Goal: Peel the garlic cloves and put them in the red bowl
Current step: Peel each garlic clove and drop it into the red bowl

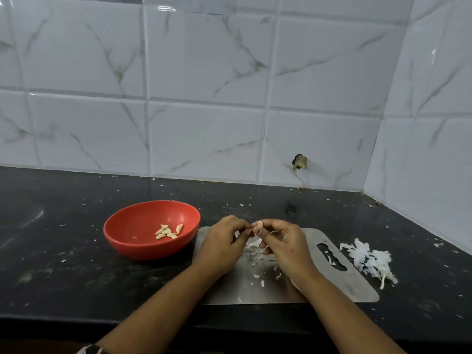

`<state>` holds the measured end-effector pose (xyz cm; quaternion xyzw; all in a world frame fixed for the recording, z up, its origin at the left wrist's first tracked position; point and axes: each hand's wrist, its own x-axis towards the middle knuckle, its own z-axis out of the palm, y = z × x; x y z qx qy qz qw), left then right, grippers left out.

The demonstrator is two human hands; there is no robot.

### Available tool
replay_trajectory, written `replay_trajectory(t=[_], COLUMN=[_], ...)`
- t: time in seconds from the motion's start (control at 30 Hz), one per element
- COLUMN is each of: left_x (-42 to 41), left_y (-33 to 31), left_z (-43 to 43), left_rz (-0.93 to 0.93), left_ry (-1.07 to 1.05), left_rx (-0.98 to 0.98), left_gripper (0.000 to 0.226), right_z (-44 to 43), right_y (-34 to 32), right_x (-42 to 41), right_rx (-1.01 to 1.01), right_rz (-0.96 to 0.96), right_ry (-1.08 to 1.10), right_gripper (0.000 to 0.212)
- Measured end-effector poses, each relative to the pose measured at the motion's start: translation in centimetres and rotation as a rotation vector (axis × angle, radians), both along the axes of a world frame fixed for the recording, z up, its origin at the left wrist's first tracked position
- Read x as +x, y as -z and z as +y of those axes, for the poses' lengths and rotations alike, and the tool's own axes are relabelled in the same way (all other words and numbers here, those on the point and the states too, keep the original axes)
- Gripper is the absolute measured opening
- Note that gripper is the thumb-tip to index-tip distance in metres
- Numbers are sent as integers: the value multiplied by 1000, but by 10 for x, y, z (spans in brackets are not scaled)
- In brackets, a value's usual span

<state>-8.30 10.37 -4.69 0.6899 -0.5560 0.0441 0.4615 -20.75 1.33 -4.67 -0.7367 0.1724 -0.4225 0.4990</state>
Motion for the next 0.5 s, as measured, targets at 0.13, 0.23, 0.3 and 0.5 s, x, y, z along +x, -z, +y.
replay_trajectory(t=[0.13,0.23,0.3,0.5], left_x=[0,-7,-8,-2], left_y=[-1,-4,-5,-5], left_z=[2,4,3,0], left_rz=[7,46,103,401], left_ry=[25,114,108,159], left_rx=[-137,-193,-192,-164], left_gripper=[17,24,29,20], right_z=[1,2,1,1], right_y=[0,1,2,2], right_x=[1,1,2,3], right_rx=[-81,-177,-235,-318], right_rz=[38,88,107,139], right_ry=[26,41,71,87], right_gripper=[12,8,7,8])
